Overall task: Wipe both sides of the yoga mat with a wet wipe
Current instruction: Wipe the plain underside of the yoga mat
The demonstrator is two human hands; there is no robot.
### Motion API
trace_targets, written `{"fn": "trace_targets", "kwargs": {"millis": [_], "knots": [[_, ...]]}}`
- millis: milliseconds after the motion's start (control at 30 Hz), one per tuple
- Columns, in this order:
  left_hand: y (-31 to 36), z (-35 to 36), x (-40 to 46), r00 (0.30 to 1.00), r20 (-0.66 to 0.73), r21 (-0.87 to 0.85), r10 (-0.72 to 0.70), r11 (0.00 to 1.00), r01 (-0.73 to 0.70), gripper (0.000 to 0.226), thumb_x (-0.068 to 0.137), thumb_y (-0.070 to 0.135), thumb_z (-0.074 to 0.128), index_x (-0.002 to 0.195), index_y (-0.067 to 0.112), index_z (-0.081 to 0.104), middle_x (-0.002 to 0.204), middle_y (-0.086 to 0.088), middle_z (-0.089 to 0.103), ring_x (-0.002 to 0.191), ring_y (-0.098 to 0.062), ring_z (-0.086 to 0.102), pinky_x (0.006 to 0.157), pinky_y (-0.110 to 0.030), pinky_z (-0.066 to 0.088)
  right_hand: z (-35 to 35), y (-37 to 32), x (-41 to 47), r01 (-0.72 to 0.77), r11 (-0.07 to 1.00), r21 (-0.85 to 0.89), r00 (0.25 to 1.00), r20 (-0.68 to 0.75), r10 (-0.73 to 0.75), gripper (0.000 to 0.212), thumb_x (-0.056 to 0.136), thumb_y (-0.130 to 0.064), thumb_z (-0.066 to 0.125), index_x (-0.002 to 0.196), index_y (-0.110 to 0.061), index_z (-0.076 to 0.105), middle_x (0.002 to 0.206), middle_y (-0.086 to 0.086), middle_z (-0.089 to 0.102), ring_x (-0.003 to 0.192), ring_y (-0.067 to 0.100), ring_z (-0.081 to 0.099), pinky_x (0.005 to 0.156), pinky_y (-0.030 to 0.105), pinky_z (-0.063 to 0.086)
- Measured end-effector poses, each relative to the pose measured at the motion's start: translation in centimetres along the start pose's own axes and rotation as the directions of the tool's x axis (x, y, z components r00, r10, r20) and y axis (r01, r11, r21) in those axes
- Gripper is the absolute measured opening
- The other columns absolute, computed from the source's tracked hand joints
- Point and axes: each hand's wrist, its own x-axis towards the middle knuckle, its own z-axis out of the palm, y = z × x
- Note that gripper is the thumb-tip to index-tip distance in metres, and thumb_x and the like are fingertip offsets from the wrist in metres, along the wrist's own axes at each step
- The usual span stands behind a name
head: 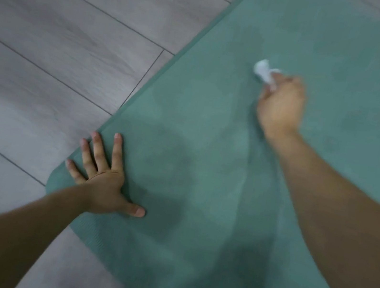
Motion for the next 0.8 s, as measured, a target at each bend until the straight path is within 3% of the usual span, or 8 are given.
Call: {"fn": "trace_targets", "kwargs": {"millis": [100, 200, 333, 500, 567, 633, 700, 800], "knots": [[-0.1, 0.5, 0.8, 0.996, -0.089, -0.038, -0.023, 0.999, 0.02, 0.168, 0.029, 0.108, 0.058, 0.138, 0.044, -0.054, 0.143, -0.002, -0.066, 0.138, -0.032, -0.055, 0.115, -0.071, -0.021, 1.7, -4.4, -8.0, 0.289, 0.927, 0.238, 0.941, 0.108, -0.321, 0.036, 0.095, -0.008, 0.063, 0.129, -0.013, 0.072, 0.099, 0.019, 0.061, 0.091, 0.033, 0.058, 0.081, 0.04, 0.049], [-0.3, 2.5, 1.3, 0.949, -0.306, -0.103, -0.077, 0.994, 0.047, 0.133, 0.05, 0.112, 0.021, 0.155, 0.046, -0.03, 0.162, -0.001, -0.046, 0.15, -0.025, -0.041, 0.12, -0.065, -0.02, 2.0, -5.1, -10.7, 0.313, 0.898, 0.31, 0.919, 0.138, -0.368, 0.041, 0.095, -0.007, 0.066, 0.134, -0.018, 0.07, 0.097, 0.014, 0.055, 0.091, 0.037, 0.058, 0.079, 0.042, 0.055], [4.4, 3.3, 2.6, 0.701, -0.713, -0.055, 0.035, 0.993, -0.106, 0.083, 0.097, 0.067, 0.033, 0.162, 0.017, 0.021, 0.174, -0.011, 0.007, 0.161, -0.029, 0.0, 0.126, -0.063, 0.001, 1.9, -4.2, -9.6, 0.384, 0.868, 0.315, 0.882, 0.152, -0.445, 0.039, 0.098, -0.014, 0.064, 0.136, -0.022, 0.069, 0.098, 0.012, 0.053, 0.094, 0.036, 0.058, 0.078, 0.04, 0.051], [11.3, 3.7, 5.3, 0.518, -0.828, 0.138, 0.214, 0.974, -0.182, 0.059, 0.105, 0.043, 0.033, 0.162, 0.026, 0.033, 0.172, -0.006, 0.026, 0.159, -0.025, 0.019, 0.126, -0.055, 0.017, 1.2, -1.6, -6.9, 0.563, 0.755, 0.337, 0.782, 0.079, -0.619, 0.029, 0.094, -0.019, 0.063, 0.119, -0.019, 0.079, 0.087, 0.015, 0.056, 0.075, 0.035, 0.059, 0.069, 0.035, 0.045], [11.1, 4.0, 6.3, 0.498, -0.844, 0.13, 0.199, 0.977, -0.169, 0.06, 0.105, 0.044, 0.034, 0.162, 0.027, 0.034, 0.173, -0.004, 0.023, 0.16, -0.023, 0.016, 0.127, -0.054, 0.015, -0.2, 2.8, -2.2, 0.479, 0.831, 0.283, 0.861, 0.034, -0.507, 0.035, 0.097, -0.027, 0.054, 0.12, -0.024, 0.079, 0.092, 0.015, 0.064, 0.077, 0.033, 0.062, 0.074, 0.029, 0.039], [10.5, 4.1, 6.2, 0.491, -0.845, 0.156, 0.212, 0.976, -0.153, 0.06, 0.105, 0.044, 0.035, 0.162, 0.027, 0.034, 0.173, -0.004, 0.022, 0.161, -0.023, 0.015, 0.128, -0.054, 0.014, -2.0, 7.4, 1.9, 0.143, 0.972, 0.185, 0.989, -0.006, -0.145, 0.037, 0.101, -0.028, 0.051, 0.129, -0.027, 0.075, 0.113, 0.019, 0.068, 0.1, 0.038, 0.066, 0.088, 0.029, 0.042], [10.6, 4.0, 6.5, 0.471, -0.855, 0.159, 0.217, 0.974, -0.16, 0.06, 0.103, 0.043, 0.038, 0.161, 0.024, 0.037, 0.172, -0.005, 0.024, 0.16, -0.024, 0.017, 0.127, -0.054, 0.015, -1.6, 9.0, 3.6, -0.187, 0.974, 0.124, 0.977, -0.076, 0.198, 0.036, 0.102, -0.02, 0.051, 0.13, -0.022, 0.074, 0.12, 0.02, 0.064, 0.107, 0.038, 0.064, 0.091, 0.031, 0.041], [10.7, 4.1, 6.2, 0.491, -0.846, 0.155, 0.209, 0.977, -0.149, 0.061, 0.102, 0.042, 0.039, 0.16, 0.022, 0.039, 0.173, -0.005, 0.023, 0.161, -0.024, 0.016, 0.127, -0.055, 0.016, 1.4, 1.1, -0.7, 0.065, 0.968, 0.244, 0.997, 0.022, -0.072, 0.036, 0.098, -0.017, 0.051, 0.125, -0.016, 0.076, 0.114, 0.017, 0.07, 0.103, 0.037, 0.067, 0.094, 0.036, 0.048]]}}
